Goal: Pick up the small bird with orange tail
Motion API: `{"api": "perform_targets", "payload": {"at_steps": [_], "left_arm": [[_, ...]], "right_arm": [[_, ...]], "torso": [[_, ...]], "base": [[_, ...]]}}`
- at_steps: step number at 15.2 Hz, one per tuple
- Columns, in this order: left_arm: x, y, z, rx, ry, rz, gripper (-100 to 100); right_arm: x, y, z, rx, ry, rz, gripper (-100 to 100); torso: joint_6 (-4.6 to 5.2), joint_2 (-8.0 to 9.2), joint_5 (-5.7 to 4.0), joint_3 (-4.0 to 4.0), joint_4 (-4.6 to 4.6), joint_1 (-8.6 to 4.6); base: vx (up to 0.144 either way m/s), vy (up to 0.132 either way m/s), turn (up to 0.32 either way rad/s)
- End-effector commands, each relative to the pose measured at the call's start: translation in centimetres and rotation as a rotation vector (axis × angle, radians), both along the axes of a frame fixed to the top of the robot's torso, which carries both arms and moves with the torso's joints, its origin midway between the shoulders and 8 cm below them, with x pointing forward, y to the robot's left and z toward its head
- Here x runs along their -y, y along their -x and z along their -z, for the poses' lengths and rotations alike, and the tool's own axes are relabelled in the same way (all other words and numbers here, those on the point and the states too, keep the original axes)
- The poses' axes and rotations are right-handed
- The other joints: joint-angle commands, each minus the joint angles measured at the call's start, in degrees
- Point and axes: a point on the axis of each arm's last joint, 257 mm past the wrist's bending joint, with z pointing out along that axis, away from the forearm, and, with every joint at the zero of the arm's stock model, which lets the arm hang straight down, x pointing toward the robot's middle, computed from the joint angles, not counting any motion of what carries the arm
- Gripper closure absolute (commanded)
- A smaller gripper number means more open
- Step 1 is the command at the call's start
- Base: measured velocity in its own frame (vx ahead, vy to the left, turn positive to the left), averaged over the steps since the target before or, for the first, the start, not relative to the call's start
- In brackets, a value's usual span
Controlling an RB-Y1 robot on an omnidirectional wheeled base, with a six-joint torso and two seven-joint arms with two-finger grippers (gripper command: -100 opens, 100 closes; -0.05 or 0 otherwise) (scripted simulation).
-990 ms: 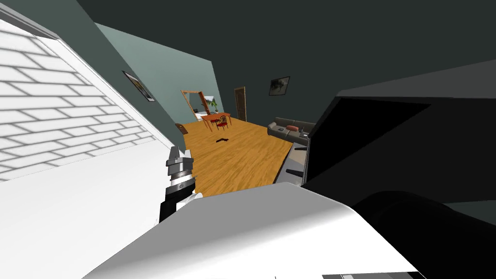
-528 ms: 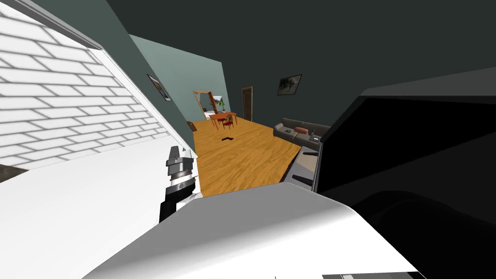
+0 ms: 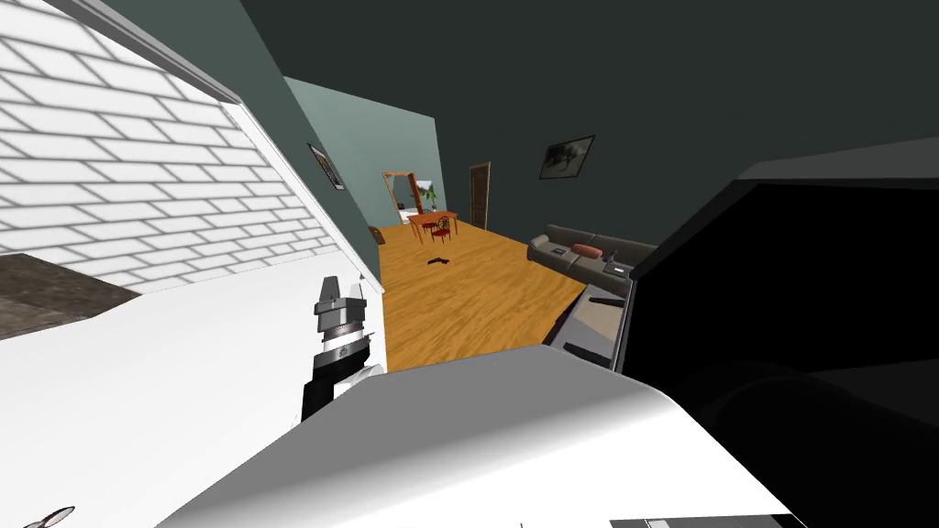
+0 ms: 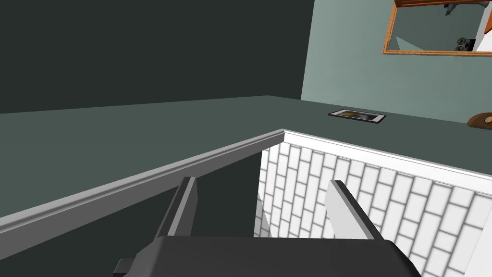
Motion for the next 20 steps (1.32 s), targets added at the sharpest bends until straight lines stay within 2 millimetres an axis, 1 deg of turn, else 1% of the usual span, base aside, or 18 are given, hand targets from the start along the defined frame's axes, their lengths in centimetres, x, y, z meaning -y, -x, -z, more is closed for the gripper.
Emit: {"api": "perform_targets", "payload": {"at_steps": [1,2,4,6,7,8,9,11,12,14,15,16,17,19,20], "left_arm": [[0.0,0.0,0.0,0.0,0.0,0.0,0],[0.0,0.0,0.0,0.0,0.0,0.0,0],[0.0,0.0,0.0,0.0,0.0,0.0,0],[0.0,0.0,0.0,0.0,0.0,0.0,0],[0.0,0.0,0.0,0.0,0.0,0.0,0],[0.0,0.0,0.0,0.0,0.0,0.0,0],[0.0,0.0,0.0,0.0,0.0,0.0,0],[0.0,0.0,0.0,0.0,0.0,0.0,0],[0.0,0.0,0.0,0.0,0.0,0.0,0],[0.0,0.0,0.0,0.0,0.0,0.0,0],[0.0,0.0,0.0,0.0,0.0,0.0,0],[0.0,0.0,0.0,0.0,0.0,0.0,0],[0.0,0.0,0.0,0.0,0.0,0.0,0],[0.0,0.0,0.0,0.0,0.0,0.0,0],[0.0,0.0,0.0,0.0,0.0,0.0,0]], "right_arm": [[0.2,2.7,-0.1,-0.064,0.008,-0.02,-100],[0.2,2.3,-0.1,-0.059,0.009,-0.024,-100],[0.2,2.7,-0.1,-0.064,0.008,-0.02,-100],[0.2,5.2,-0.1,-0.124,0.013,-0.034,-100],[0.1,3.8,0.1,-0.093,0.009,-0.024,-100],[0.5,3.1,0.3,-0.098,0.016,-0.042,-100],[0.8,1.9,0.5,-0.085,0.02,-0.044,-100],[0.8,2.1,0.5,-0.096,0.021,-0.056,-100],[1.1,1.0,0.7,-0.089,0.025,-0.065,-100],[1.1,1.1,0.7,-0.094,0.025,-0.07,-100],[1.3,0.0,0.9,-0.088,0.028,-0.078,-100],[1.3,0.1,0.9,-0.093,0.028,-0.083,-100],[1.4,-1.1,1.1,-0.08,0.029,-0.083,-100],[1.4,-0.9,1.1,-0.091,0.03,-0.095,-100],[1.5,-1.9,1.3,-0.084,0.03,-0.101,-100]], "torso": [[0.0,0.0,0.0,0.0,0.0,0.0],[-0.01,0.01,0.01,0.01,0.0,0.01],[-0.04,-0.04,0.01,-0.04,-0.03,-0.08],[-0.13,-0.14,0.01,-0.1,-0.06,-0.16],[-0.25,-0.3,-0.03,-0.21,-0.11,-0.26],[-0.25,-0.43,-0.05,-0.29,-0.14,-0.31],[-0.23,-0.48,-0.06,-0.32,-0.15,-0.32],[-0.23,-0.5,-0.07,-0.34,-0.16,-0.32],[-0.24,-0.51,-0.06,-0.34,-0.16,-0.31],[-0.24,-0.53,-0.06,-0.35,-0.17,-0.32],[-0.24,-0.53,-0.06,-0.36,-0.17,-0.31],[-0.24,-0.54,-0.06,-0.36,-0.17,-0.32],[-0.23,-0.53,-0.06,-0.36,-0.17,-0.32],[-0.24,-0.53,-0.06,-0.36,-0.17,-0.31],[-0.25,-0.53,-0.05,-0.36,-0.17,-0.31]], "base": [[0.028,-0.016,0.223],[0.027,-0.023,0.157],[0.013,-0.01,0.0],[0.009,-0.008,0.106],[0.003,-0.012,0.07],[-0.009,-0.007,-0.093],[-0.018,-0.005,-0.175],[-0.016,-0.001,-0.078],[-0.014,-0.006,-0.08],[-0.01,-0.004,-0.051],[-0.01,-0.006,-0.097],[-0.011,-0.004,-0.086],[-0.014,-0.006,-0.128],[-0.011,-0.001,-0.046],[-0.012,-0.005,-0.063]]}}
